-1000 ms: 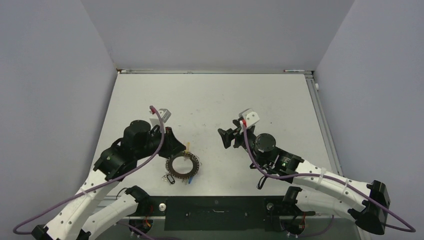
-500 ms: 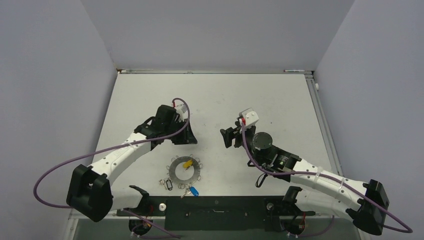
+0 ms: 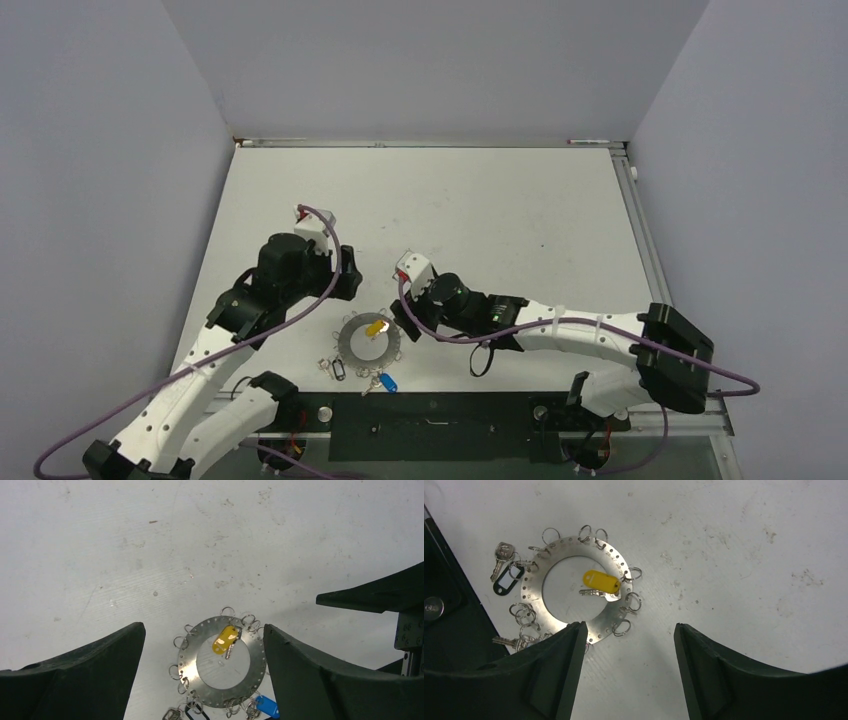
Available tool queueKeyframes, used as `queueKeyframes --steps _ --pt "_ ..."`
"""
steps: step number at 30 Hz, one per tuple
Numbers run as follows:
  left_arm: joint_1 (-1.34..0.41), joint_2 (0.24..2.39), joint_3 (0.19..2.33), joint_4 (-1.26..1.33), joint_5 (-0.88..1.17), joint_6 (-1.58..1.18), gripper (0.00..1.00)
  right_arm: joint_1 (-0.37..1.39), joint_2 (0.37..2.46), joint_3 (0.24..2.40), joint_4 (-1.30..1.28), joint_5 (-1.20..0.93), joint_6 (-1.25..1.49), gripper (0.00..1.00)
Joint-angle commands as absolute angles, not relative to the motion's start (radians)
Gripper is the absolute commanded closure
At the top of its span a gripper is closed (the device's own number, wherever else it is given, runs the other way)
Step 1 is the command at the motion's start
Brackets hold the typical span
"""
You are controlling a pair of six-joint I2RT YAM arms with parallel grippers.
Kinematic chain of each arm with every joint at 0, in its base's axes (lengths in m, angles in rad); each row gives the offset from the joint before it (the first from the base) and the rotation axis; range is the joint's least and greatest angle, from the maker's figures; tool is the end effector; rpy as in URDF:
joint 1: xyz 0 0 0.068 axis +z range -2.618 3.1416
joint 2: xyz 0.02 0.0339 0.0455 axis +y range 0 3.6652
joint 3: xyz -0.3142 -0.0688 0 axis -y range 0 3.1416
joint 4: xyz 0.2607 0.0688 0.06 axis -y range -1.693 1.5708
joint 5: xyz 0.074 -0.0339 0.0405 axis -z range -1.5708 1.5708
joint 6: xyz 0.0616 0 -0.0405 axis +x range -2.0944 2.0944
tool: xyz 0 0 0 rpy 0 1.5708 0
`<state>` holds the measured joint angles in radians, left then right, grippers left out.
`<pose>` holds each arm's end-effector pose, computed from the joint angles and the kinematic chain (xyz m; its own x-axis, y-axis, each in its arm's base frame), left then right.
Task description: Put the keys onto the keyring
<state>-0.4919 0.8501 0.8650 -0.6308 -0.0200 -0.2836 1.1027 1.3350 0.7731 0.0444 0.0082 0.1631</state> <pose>0.1620 -0.0854 0.3351 -0.6170 0.0132 -0.7869 0.2970 0.9298 -0.2173 0.1435 0.2827 0.2638 -0.3646 -0.3613 -0.8582 -0.8411 0.5231 0.1371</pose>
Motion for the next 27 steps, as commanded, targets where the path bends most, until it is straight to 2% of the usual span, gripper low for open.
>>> queueKeyframes --steps 1,6,7,9,14,27 --pt "-0.490 0.740 0.748 -0.520 -0.088 -0.248 0.14 1.137 1.411 0.872 0.026 0.096 0.264 0.35" --pt "-0.486 0.666 0.725 -0.500 -0.142 -0.247 0.06 1.146 1.454 0.873 0.009 0.184 0.427 0.35" --pt "-0.486 0.656 0.723 -0.497 -0.142 -0.247 0.01 1.147 1.457 0.873 0.004 0.197 0.451 0.35" --pt "-0.486 0.642 0.719 -0.495 -0.143 -0.248 0.04 1.152 1.449 0.870 -0.030 0.249 0.485 0.36" --pt "-0.486 0.636 0.719 -0.497 -0.143 -0.251 0.04 1.167 1.365 0.793 -0.009 0.392 0.584 0.37" --pt "-0.486 0.639 0.712 -0.485 -0.099 -0.253 0.04 1.193 1.253 0.651 -0.034 0.409 0.648 0.37"
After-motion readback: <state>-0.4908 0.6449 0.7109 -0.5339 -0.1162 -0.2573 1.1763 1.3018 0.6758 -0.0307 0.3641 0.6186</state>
